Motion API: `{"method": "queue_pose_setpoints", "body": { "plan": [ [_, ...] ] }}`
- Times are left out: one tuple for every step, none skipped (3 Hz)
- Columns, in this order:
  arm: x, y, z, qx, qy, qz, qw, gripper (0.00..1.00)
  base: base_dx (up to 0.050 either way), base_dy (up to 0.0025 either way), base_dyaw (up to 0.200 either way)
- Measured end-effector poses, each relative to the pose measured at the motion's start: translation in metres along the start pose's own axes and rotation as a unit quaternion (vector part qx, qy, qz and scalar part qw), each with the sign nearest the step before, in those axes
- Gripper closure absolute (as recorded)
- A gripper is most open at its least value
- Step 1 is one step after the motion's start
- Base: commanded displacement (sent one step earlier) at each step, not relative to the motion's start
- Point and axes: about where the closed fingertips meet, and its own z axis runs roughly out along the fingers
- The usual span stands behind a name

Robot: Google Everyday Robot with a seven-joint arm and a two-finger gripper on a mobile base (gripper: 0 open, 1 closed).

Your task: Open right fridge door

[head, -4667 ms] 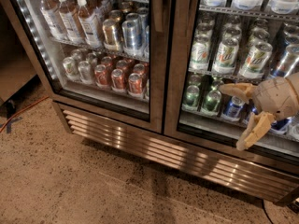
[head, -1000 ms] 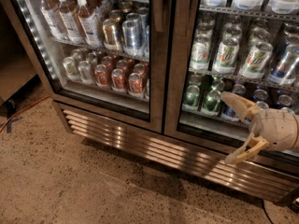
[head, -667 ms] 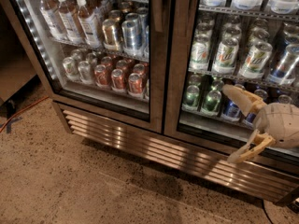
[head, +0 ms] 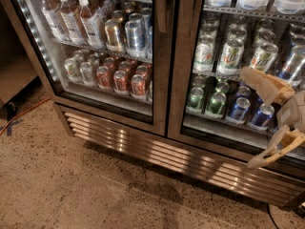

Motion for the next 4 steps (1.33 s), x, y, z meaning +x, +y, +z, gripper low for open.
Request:
{"method": "queue_pose_setpoints", "body": {
  "plan": [
    [0.000,0.000,0.000,0.000,0.000,0.000,1.0000,0.00,0.000,0.00000,0.000],
    [-0.002,-0.002,0.002,-0.008,-0.007,0.041,0.9991,0.00,0.000,0.00000,0.000],
    [-0.014,-0.008,0.004,-0.018,0.003,0.102,0.9946,0.00,0.000,0.00000,0.000],
    [-0.014,-0.008,0.006,-0.019,0.004,0.122,0.9924,0.00,0.000,0.00000,0.000]
  ]
}}
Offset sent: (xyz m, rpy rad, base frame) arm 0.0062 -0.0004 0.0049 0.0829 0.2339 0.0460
